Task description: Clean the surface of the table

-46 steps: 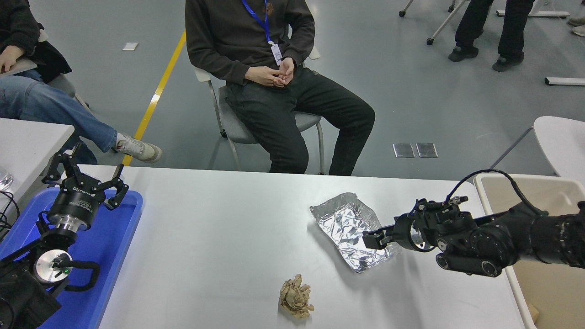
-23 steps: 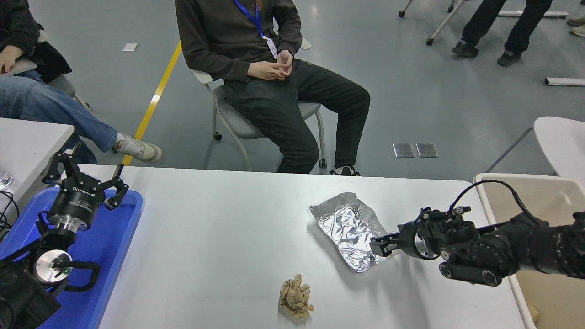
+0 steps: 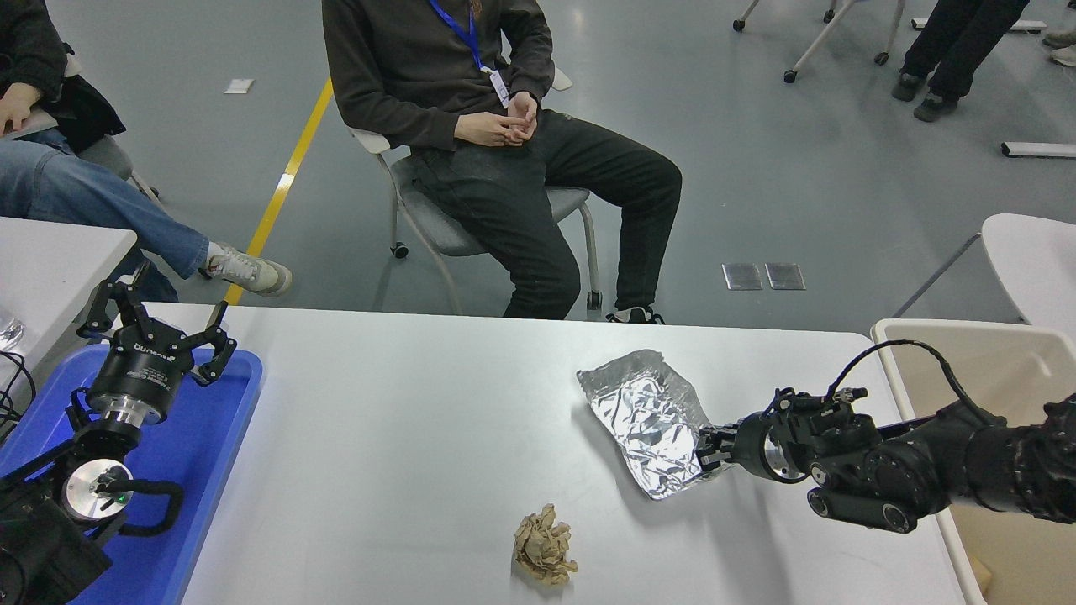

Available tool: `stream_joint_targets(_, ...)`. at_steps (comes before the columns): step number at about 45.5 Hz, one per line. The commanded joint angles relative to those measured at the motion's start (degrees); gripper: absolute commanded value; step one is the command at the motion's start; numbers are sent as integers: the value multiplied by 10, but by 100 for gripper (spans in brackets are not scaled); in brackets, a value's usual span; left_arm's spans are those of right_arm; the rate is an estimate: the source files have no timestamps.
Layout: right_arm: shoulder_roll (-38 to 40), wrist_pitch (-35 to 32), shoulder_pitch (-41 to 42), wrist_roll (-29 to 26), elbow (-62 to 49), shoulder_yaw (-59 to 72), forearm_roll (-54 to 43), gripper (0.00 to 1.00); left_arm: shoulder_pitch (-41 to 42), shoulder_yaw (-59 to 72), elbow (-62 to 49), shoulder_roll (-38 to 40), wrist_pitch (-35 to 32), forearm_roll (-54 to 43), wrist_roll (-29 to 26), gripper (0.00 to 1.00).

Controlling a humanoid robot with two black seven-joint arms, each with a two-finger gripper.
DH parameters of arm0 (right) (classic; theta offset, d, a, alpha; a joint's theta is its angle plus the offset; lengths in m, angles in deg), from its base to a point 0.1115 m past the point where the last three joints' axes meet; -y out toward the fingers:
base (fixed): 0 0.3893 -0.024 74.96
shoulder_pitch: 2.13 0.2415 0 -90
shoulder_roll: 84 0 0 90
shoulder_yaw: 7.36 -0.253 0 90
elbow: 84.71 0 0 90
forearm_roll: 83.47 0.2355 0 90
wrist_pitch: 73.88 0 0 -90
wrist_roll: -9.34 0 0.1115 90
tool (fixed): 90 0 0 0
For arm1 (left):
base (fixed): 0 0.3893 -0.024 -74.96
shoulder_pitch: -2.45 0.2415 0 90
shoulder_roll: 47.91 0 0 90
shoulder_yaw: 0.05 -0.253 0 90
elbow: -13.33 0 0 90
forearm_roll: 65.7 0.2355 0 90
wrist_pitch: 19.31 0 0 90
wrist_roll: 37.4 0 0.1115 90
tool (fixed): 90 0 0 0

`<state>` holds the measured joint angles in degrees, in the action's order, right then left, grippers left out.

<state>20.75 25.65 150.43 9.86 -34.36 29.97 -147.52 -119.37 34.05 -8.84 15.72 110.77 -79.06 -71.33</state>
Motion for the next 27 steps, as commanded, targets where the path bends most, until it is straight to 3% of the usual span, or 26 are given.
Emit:
stream_joint_targets(1, 1, -2, 5, 2, 2, -1, 1, 0, 0, 0, -1, 0, 0, 0, 0, 100)
stream_joint_targets(11, 16, -3, 28, 15, 19, -1, 5, 0, 0, 0, -1, 0, 0, 0, 0, 100)
stream_joint_targets(27, 122, -31, 110, 18, 158, -4, 10, 0, 0, 0, 0, 0, 0, 0, 0, 100)
